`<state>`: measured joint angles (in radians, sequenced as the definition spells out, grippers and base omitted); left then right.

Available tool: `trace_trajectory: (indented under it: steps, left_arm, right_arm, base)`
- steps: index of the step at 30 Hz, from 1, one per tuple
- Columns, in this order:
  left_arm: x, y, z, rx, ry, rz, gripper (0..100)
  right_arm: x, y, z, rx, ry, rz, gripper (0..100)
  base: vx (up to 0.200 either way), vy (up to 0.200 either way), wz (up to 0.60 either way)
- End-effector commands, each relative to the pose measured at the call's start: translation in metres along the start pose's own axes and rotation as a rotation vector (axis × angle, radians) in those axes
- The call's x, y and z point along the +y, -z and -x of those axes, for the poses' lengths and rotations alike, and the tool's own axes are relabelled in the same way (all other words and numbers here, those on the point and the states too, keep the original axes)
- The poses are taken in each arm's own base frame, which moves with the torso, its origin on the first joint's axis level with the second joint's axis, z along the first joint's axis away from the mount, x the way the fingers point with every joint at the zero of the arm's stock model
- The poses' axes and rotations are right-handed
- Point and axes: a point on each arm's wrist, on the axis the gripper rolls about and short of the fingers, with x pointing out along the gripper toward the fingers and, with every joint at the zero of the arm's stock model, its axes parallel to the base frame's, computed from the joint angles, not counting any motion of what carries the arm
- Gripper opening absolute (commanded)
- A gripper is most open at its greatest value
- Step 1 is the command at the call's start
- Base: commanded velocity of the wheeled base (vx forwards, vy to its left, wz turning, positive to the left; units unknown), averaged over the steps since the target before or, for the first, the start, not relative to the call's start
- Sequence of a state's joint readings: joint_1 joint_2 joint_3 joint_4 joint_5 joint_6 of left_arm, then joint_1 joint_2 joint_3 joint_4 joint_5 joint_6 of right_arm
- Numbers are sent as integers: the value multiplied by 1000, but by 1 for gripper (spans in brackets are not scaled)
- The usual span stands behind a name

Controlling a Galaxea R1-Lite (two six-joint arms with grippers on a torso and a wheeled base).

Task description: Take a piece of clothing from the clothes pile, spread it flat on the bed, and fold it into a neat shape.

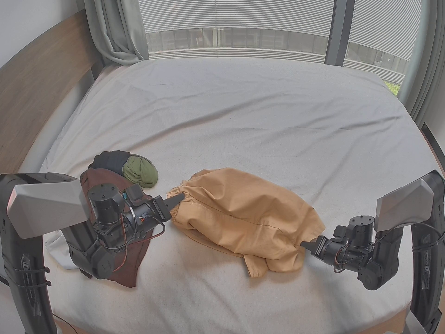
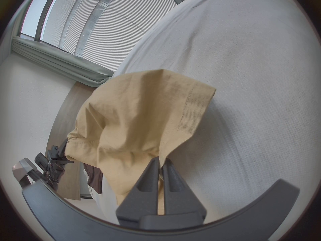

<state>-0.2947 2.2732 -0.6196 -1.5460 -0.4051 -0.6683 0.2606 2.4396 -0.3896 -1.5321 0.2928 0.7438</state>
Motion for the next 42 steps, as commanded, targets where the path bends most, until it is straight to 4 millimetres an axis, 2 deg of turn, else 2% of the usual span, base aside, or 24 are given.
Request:
trace_trajectory:
  steps: [1,5,8,10,22,29,36,40,41,42]
  left_arm:
    - [3,2,-1,3,-7,4,0]
    - [5,2,-2,1,-11,3,0]
    - [6,1,-1,0,-12,3,0]
    - [6,1,-2,-1,-11,3,0]
    - [8,2,-3,1,-16,5,0]
    - [10,4,-4,4,-21,7,0]
    - [10,5,-4,6,-21,6,0]
    - [10,5,-4,6,-21,6,0]
    - [10,5,-4,6,-21,6,0]
    - [10,5,-4,6,-21,6,0]
  right_arm:
    - [18,-18,15,-62,-64,2,0]
    - [32,-34,40,-69,-159,15,0]
    - [34,-36,50,-54,-193,19,0]
    - [36,-45,66,-51,-246,24,0]
    - [32,-54,88,-47,-287,25,0]
    - [29,-49,88,-25,-277,25,0]
    - [8,-33,69,47,-215,57,0]
    - [4,-31,67,68,-220,57,0]
    - [5,-30,67,71,-223,57,100]
    - [4,-30,67,73,-225,58,100]
  base:
    - [0,0,0]
    - [0,0,0]
    - [0,0,0]
    - [0,0,0]
    - [0,0,0]
    - [0,0,0]
    - [0,0,0]
    - [0,0,0]
    - [0,0,0]
    - [0,0,0]
